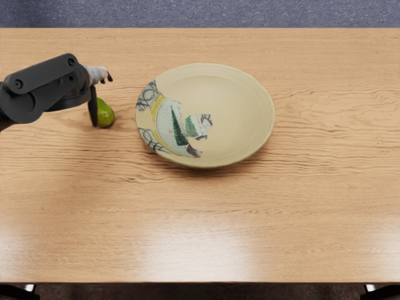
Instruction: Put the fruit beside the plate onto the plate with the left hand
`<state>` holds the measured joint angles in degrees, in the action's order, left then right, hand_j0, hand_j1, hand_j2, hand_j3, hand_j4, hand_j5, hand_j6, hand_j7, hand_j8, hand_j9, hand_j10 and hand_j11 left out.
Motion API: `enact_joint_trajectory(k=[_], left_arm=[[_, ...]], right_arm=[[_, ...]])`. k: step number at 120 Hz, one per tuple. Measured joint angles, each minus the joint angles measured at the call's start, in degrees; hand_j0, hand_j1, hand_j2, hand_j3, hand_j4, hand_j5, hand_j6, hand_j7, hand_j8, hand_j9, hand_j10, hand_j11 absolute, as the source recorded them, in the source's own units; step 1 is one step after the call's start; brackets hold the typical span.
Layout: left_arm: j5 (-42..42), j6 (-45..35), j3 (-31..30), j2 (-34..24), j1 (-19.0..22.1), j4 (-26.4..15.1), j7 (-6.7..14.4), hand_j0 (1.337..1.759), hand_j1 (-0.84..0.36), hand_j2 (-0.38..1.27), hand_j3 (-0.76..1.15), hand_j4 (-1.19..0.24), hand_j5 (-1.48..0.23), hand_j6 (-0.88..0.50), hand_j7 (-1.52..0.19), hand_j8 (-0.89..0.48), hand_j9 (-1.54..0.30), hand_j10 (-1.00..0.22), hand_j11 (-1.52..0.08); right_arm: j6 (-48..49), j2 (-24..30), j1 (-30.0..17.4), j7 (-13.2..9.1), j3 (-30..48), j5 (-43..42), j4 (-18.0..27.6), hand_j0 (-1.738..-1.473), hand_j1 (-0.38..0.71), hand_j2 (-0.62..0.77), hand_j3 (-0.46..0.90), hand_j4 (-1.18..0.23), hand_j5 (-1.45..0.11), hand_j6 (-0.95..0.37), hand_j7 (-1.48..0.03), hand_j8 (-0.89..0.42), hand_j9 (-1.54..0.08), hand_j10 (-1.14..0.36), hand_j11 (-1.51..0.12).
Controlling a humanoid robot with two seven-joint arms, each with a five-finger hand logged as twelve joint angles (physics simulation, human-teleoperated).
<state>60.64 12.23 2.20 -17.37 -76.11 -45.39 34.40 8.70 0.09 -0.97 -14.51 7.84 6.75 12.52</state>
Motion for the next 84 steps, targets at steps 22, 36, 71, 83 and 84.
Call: enact_joint_trajectory(k=[22, 36, 71, 83, 84], left_arm=[[0.06, -0.01, -0.58, 0.91, 0.08, 2.1, -0.03, 1.658, 0.15, 0.04, 0.0, -0.17, -0.22, -0.17, -0.22, -0.17, -0.22, -0.17, -0.22], [0.02, -0.01, -1.4, 1.02, 0.04, 3.0, -0.04, 1.658, 0.13, 0.04, 0.0, -0.19, -0.24, -0.19, -0.24, -0.19, -0.24, -0.19, -0.24], [-0.02, -0.01, -2.88, 4.39, 0.09, 5.36, -0.04, 1.658, 0.09, 0.05, 0.0, -0.22, -0.28, -0.22, -0.28, -0.22, -0.28, -0.22, -0.28], [0.0, -0.03, -3.43, 4.71, 0.09, 6.35, -0.04, 1.658, 0.08, 0.05, 0.0, -0.23, -0.3, -0.23, -0.3, -0.23, -0.3, -0.23, -0.3], [0.01, -0.04, -3.47, 4.71, 0.09, 6.4, -0.04, 1.658, 0.08, 0.05, 0.0, -0.23, -0.3, -0.23, -0.3, -0.23, -0.3, -0.23, -0.3]], right_arm=[[0.0, 0.0, 0.0, 0.0, -0.01, -0.04, 0.0, -1.658, -0.31, -0.01, 0.0, -0.03, -0.04, -0.03, -0.04, -0.03, -0.04, -0.03, -0.04], [0.0, 0.0, 0.0, 0.0, -0.01, -0.06, -0.01, -1.658, -0.31, -0.01, 0.0, -0.03, -0.04, -0.03, -0.04, -0.03, -0.04, -0.03, -0.04], [0.0, 0.0, 0.0, 0.0, -0.01, -0.06, 0.0, -1.658, -0.31, -0.01, 0.0, -0.03, -0.04, -0.03, -0.04, -0.03, -0.04, -0.03, -0.04], [0.0, 0.0, 0.0, 0.0, -0.02, -0.07, 0.01, -1.658, -0.31, -0.01, 0.0, -0.03, -0.04, -0.03, -0.04, -0.03, -0.04, -0.03, -0.04], [0.0, 0.0, 0.0, 0.0, -0.02, -0.08, 0.01, -1.658, -0.31, -0.01, 0.0, -0.03, -0.04, -0.03, -0.04, -0.03, -0.04, -0.03, -0.04]])
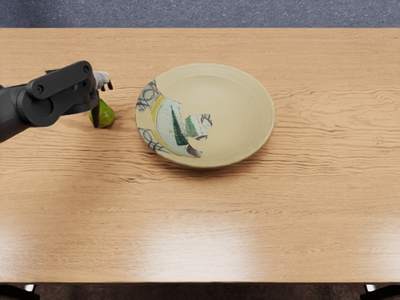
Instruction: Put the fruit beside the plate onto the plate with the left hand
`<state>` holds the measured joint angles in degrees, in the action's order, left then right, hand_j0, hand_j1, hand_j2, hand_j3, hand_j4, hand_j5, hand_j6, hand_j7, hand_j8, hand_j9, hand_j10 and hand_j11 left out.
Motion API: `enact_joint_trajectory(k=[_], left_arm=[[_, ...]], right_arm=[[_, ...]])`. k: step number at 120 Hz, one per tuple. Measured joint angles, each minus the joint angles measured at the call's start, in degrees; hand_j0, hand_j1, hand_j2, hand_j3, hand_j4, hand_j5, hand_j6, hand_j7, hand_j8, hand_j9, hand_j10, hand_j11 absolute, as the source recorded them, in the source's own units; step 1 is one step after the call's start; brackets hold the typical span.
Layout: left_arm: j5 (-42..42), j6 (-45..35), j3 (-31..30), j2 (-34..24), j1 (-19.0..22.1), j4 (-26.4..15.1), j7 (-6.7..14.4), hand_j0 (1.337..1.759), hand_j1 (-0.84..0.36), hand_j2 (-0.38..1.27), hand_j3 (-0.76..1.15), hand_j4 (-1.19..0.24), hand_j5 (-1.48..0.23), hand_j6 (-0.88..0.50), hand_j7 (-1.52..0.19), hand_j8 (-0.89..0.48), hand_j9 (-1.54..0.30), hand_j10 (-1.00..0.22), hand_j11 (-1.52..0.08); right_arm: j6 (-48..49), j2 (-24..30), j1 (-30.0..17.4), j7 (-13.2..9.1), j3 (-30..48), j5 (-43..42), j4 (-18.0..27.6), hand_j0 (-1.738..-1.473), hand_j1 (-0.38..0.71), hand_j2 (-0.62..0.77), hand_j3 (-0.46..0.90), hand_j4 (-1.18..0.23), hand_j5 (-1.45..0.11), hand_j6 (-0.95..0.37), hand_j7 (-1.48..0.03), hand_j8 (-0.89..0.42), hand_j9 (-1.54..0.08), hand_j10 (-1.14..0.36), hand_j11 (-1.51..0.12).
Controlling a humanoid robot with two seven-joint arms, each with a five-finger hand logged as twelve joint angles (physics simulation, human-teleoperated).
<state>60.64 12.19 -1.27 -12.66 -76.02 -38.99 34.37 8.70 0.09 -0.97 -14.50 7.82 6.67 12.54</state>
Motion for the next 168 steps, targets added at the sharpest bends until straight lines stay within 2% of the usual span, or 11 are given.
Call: enact_joint_trajectory(k=[44, 94, 168], left_arm=[[0.07, -4.94, -4.32, 0.87, 0.09, 0.39, 0.0, 1.658, 0.04, 0.05, 0.0, -0.26, -0.33, -0.26, -0.33, -0.26, -0.33, -0.26, -0.33], [0.07, -5.48, -6.02, 2.62, 0.26, 0.56, -0.08, 1.658, 0.02, 0.06, 0.0, -0.28, -0.36, -0.28, -0.36, -0.28, -0.36, -0.28, -0.36], [0.08, -5.42, -6.9, 3.16, 0.53, 0.88, -0.03, 1.658, -0.1, 0.08, 0.0, -0.38, -0.49, -0.38, -0.49, -0.37, -0.49, -0.38, -0.49]], right_arm=[[0.0, 0.0, 0.0, -0.08, 0.0, -0.2, 0.03, -1.658, -0.31, -0.01, 0.0, -0.03, -0.04, -0.03, -0.04, -0.03, -0.04, -0.03, -0.04], [0.0, 0.0, 0.0, -0.07, 0.0, -0.25, 0.03, -1.658, -0.31, -0.01, 0.0, -0.03, -0.04, -0.03, -0.04, -0.03, -0.04, -0.03, -0.04], [0.0, -0.01, 0.0, -0.01, 0.0, -0.26, 0.03, -1.658, -0.31, -0.01, 0.0, -0.03, -0.04, -0.03, -0.04, -0.03, -0.04, -0.03, -0.04]])
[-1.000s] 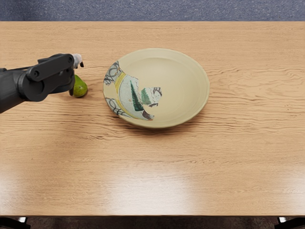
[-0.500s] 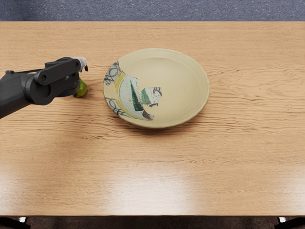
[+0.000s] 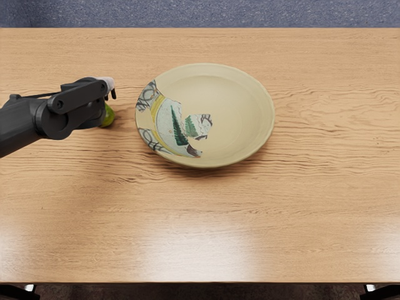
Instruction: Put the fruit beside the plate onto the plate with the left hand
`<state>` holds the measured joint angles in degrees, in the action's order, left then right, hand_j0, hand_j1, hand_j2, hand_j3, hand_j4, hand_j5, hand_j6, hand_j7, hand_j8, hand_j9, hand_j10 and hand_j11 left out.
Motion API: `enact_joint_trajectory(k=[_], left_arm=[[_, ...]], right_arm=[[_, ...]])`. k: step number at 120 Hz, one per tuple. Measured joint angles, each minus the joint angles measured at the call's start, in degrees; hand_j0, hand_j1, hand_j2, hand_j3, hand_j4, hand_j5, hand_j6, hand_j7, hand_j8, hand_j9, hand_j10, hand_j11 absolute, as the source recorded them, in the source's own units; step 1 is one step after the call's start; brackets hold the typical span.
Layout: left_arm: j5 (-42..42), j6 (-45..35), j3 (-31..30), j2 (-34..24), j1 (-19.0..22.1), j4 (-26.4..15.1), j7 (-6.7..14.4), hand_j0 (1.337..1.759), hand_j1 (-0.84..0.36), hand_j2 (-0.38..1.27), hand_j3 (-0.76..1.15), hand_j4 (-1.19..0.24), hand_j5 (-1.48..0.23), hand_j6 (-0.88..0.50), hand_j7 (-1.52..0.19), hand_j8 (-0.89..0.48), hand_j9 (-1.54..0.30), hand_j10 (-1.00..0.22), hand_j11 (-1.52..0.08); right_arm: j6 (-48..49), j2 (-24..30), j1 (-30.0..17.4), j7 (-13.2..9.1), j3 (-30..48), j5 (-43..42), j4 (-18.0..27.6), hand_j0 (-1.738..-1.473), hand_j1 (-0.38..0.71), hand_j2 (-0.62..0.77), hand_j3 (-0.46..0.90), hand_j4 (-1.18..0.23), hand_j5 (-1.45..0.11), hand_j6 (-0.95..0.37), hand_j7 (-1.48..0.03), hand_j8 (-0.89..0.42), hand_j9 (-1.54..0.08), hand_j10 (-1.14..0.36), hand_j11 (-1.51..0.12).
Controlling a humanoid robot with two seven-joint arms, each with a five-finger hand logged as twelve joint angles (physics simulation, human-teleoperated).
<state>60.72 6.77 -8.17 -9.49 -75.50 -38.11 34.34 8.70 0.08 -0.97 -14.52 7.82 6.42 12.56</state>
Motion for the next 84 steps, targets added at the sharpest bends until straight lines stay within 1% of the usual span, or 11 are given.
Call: enact_joint_trajectory(k=[42, 56, 66, 84], left_arm=[[0.04, -0.04, -0.68, 0.09, 0.26, 0.22, 0.01, 1.658, -0.16, 0.09, 0.0, -0.45, -0.53, -0.45, -0.53, -0.34, -0.55, -0.43, -0.55], [0.15, -0.06, -1.0, 1.0, 0.48, 0.52, -0.01, 1.658, -0.17, 0.1, 0.0, -0.48, -0.53, -0.48, -0.53, -0.31, -0.56, -0.38, -0.57], [0.08, -0.09, -1.48, 1.98, 0.53, 1.38, -0.03, 1.658, -0.17, 0.1, 0.0, -0.49, -0.54, -0.49, -0.54, -0.32, -0.57, -0.37, -0.58], [-0.31, -0.03, -1.82, 2.02, 0.53, 2.16, -0.02, 1.658, -0.18, 0.16, 0.0, -0.48, -0.58, -0.48, -0.58, -0.37, -0.6, -0.42, -0.6]], right_arm=[[0.0, 0.01, 0.0, 0.01, 0.0, 0.0, -0.01, -1.658, -0.31, -0.01, 0.0, -0.03, -0.04, -0.03, -0.04, -0.03, -0.04, -0.03, -0.04], [0.0, 0.01, 0.0, 0.01, 0.0, 0.0, -0.01, -1.658, -0.31, -0.01, 0.0, -0.03, -0.04, -0.03, -0.04, -0.03, -0.04, -0.03, -0.04], [0.0, 0.01, 0.0, 0.01, 0.0, 0.0, 0.0, -1.658, -0.31, -0.01, 0.0, -0.03, -0.04, -0.03, -0.04, -0.03, -0.04, -0.03, -0.04], [0.0, 0.01, 0.0, 0.01, 0.0, 0.0, -0.01, -1.658, -0.31, -0.01, 0.0, -0.03, -0.04, -0.03, -0.04, -0.03, -0.04, -0.03, -0.04]])
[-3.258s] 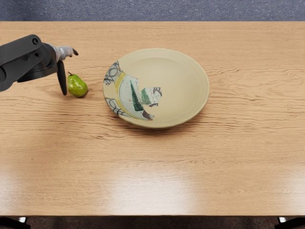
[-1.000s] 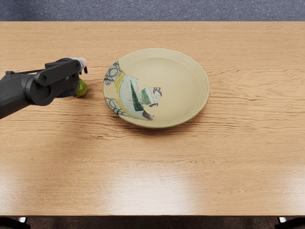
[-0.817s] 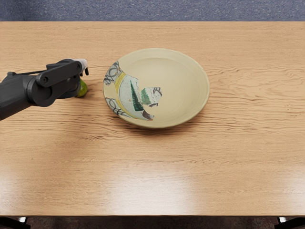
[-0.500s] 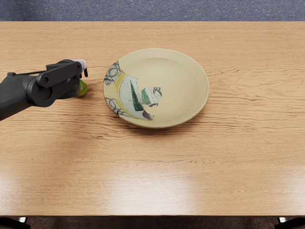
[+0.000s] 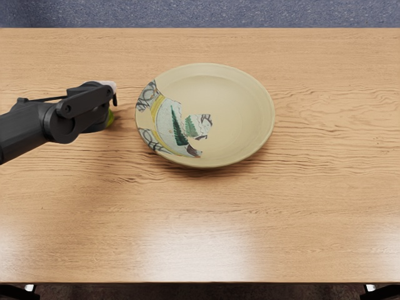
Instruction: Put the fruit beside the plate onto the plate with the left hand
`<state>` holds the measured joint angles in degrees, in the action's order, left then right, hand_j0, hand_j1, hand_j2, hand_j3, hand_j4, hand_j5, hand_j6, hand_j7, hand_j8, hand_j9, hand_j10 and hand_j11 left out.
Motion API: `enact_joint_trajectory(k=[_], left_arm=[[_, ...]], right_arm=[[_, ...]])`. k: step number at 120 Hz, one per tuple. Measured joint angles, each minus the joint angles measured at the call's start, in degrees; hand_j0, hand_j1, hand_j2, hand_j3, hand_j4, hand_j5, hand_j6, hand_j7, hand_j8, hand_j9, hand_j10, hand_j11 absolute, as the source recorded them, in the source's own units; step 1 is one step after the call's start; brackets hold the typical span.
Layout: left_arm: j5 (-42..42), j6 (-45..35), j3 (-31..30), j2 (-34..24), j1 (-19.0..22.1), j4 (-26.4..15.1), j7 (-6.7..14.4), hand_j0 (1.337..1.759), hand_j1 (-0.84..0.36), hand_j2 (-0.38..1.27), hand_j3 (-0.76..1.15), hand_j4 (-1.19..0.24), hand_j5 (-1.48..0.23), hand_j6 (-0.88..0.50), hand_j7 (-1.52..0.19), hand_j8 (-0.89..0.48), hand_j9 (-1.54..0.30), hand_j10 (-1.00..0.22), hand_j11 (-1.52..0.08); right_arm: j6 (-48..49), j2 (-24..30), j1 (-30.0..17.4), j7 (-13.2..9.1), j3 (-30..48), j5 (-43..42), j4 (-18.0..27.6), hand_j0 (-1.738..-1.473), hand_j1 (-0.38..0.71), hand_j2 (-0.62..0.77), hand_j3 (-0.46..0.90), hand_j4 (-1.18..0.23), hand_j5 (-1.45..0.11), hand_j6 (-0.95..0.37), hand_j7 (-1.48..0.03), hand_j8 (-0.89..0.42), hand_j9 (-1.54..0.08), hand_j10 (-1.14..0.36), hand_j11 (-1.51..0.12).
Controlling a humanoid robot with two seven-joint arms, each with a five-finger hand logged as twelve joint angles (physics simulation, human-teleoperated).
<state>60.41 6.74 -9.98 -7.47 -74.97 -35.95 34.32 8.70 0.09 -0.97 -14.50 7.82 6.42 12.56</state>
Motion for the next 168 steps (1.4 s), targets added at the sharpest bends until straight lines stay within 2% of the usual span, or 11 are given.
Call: enact_joint_trajectory(k=[30, 58, 73, 80, 92, 106, 126, 168], left_arm=[[-0.17, -0.07, -0.09, 0.0, 0.09, 0.41, -0.06, 1.657, -0.2, 0.22, 0.0, -0.52, -0.64, -0.5, -0.65, -0.36, -0.67, -0.48, -0.67], [-0.04, 0.31, -0.14, 0.0, 0.09, 0.46, -0.04, 1.656, -0.22, 0.29, 0.0, -0.59, -0.69, -0.48, -0.71, -0.37, -0.74, -0.49, -0.74], [0.19, 0.47, -0.17, 0.0, 0.23, 0.38, 0.0, 1.656, -0.23, 0.39, 0.0, -0.65, -0.71, -0.52, -0.74, -0.45, -0.78, -0.57, -0.8], [0.39, 0.48, -0.15, 0.0, 0.51, 0.34, 0.0, 1.655, -0.21, 0.39, 0.0, -0.69, -0.71, -0.54, -0.76, -0.5, -0.8, -0.65, -0.82], [0.27, 0.47, -0.02, 0.0, 0.52, 0.22, -0.02, 1.653, -0.15, 0.33, 0.0, -0.72, -0.74, -0.55, -0.79, -0.52, -0.84, -0.7, -0.87], [-0.73, 1.36, 0.06, -0.08, 0.26, 0.05, -0.04, 1.653, -0.14, 0.39, 0.0, -0.75, -0.79, -0.56, -0.85, -0.57, -0.89, -0.8, -0.93], [-1.54, 2.26, 0.08, -0.08, 0.08, -0.09, -0.06, 1.65, -0.13, 0.32, 0.0, -0.8, -0.81, -0.5, -0.9, -0.54, -0.95, -0.78, -1.0], [-2.88, 3.84, 0.21, -0.52, -0.52, -1.0, 0.02, 1.648, -0.2, 0.36, 0.0, -0.73, -0.85, -0.42, -0.93, -0.46, -1.01, -0.75, -1.07]], right_arm=[[0.0, 0.0, 0.0, 0.0, 0.0, 0.0, -0.03, -1.658, -0.31, -0.01, 0.0, -0.03, -0.04, -0.03, -0.04, -0.03, -0.04, -0.03, -0.04], [0.0, 0.0, 0.0, 0.0, 0.0, 0.0, -0.06, -1.658, -0.31, -0.01, 0.0, -0.03, -0.04, -0.03, -0.04, -0.03, -0.04, -0.03, -0.04], [0.0, 0.0, 0.0, 0.0, 0.0, 0.0, -0.07, -1.658, -0.31, -0.01, 0.0, -0.03, -0.04, -0.03, -0.04, -0.03, -0.04, -0.03, -0.04], [0.0, 0.0, 0.0, 0.0, 0.0, 0.0, -0.06, -1.658, -0.31, -0.01, 0.0, -0.03, -0.04, -0.03, -0.04, -0.03, -0.04, -0.03, -0.04], [0.0, 0.0, 0.0, 0.0, 0.0, 0.0, -0.07, -1.658, -0.31, -0.01, 0.0, -0.03, -0.04, -0.03, -0.04, -0.03, -0.04, -0.03, -0.04], [0.0, 0.0, 0.0, 0.0, 0.0, 0.0, -0.07, -1.658, -0.31, -0.01, 0.0, -0.03, -0.04, -0.03, -0.04, -0.03, -0.04, -0.03, -0.04], [0.0, 0.0, 0.0, 0.0, 0.0, 0.0, -0.08, -1.658, -0.31, -0.01, 0.0, -0.03, -0.04, -0.03, -0.04, -0.03, -0.04, -0.03, -0.04], [0.0, 0.0, 0.0, -0.01, -0.06, 0.0, -0.04, -1.658, -0.31, -0.01, 0.0, -0.03, -0.04, -0.03, -0.04, -0.03, -0.04, -0.03, -0.04]])
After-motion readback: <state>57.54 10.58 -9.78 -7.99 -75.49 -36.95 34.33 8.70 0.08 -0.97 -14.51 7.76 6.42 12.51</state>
